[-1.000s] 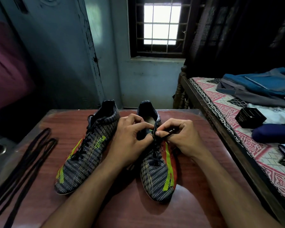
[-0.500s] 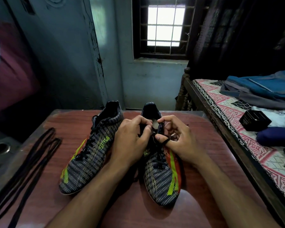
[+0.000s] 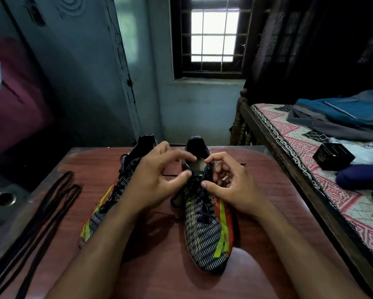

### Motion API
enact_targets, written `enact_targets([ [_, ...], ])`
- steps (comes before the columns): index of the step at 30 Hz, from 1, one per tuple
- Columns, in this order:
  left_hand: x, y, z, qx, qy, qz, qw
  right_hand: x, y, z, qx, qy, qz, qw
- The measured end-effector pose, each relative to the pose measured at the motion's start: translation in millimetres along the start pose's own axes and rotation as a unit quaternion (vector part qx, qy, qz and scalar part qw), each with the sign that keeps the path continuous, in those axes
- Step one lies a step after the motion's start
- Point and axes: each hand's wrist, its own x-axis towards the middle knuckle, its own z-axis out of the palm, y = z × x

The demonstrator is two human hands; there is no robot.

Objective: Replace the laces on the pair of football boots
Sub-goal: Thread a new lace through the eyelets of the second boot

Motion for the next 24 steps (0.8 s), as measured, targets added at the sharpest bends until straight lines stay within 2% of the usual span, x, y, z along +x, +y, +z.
enact_targets([
  [2,2,-9,-7,0.078,-0.055,0.03,0.995,0,-1,-1,0.005,-0.005,0.001,1.0],
  [4,3,-19,-10,0.096,-0.051,0.048,0.993,0,0,-1,0.004,-0.01,0.002,1.0],
  [7,6,-22,-13,0.134,0.022,0.059,0.989,0,0,-1,-0.004,-0.012,0.006,1.0],
  [9,6,-20,-10,0.136,0.107,-0.017,0.985,-1,0,-1,-0.008,-0.011,0.009,1.0],
  [10,6,-19,-6,0.091,0.149,-0.078,0.982,-1,-1,-1,-0.011,-0.013,0.01,1.0],
  [12,8,-9,3,-0.117,0.191,-0.211,0.951,-1,-2,-2,-0.02,-0.018,0.01,1.0],
  [14,10,4,10,-0.336,0.191,-0.288,0.876,-1,-2,-2,-0.025,-0.02,0.01,0.999],
  [16,12,14,10,-0.458,0.197,-0.309,0.81,-1,-3,-1,-0.022,-0.022,0.011,0.999],
  [18,14,17,6,-0.52,0.235,-0.306,0.762,-1,-4,-2,-0.018,-0.026,0.014,0.999],
  [20,15,13,0,-0.545,0.287,-0.298,0.729,-2,-5,-2,-0.02,-0.031,0.016,0.999],
  [22,16,8,-7,-0.538,0.326,-0.288,0.722,-3,-5,-3,-0.025,-0.031,0.018,0.999],
  [24,16,5,-8,-0.522,0.327,-0.268,0.741,-2,-4,-2,-0.024,-0.025,0.017,0.999],
])
